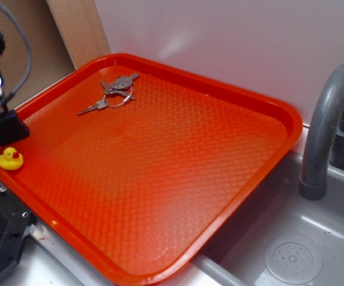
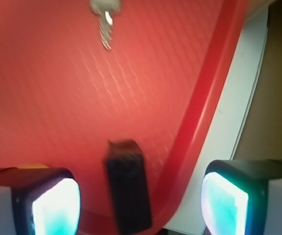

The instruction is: Grab the black box.

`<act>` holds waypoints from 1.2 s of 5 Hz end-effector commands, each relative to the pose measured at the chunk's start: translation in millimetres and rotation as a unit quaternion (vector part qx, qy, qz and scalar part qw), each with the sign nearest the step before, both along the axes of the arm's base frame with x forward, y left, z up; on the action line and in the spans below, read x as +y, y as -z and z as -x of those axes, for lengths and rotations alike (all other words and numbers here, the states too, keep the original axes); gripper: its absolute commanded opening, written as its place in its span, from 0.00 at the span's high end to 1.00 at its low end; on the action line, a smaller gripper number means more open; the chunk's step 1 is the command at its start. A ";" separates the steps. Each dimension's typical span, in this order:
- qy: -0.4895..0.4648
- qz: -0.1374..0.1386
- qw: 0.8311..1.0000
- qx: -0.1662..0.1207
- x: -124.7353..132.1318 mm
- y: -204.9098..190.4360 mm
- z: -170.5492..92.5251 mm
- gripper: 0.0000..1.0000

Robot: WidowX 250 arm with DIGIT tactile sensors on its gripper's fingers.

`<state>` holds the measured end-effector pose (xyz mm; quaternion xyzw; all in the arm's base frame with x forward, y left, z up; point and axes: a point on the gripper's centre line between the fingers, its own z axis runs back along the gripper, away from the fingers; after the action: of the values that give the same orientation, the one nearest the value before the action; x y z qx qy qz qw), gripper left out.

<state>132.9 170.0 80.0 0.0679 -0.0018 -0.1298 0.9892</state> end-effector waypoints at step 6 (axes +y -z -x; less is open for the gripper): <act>-0.004 -0.018 0.999 0.047 -15.0 44.7 -7.9 1.00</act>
<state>137.5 148.6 28.1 0.0628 0.0609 -0.1287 0.9878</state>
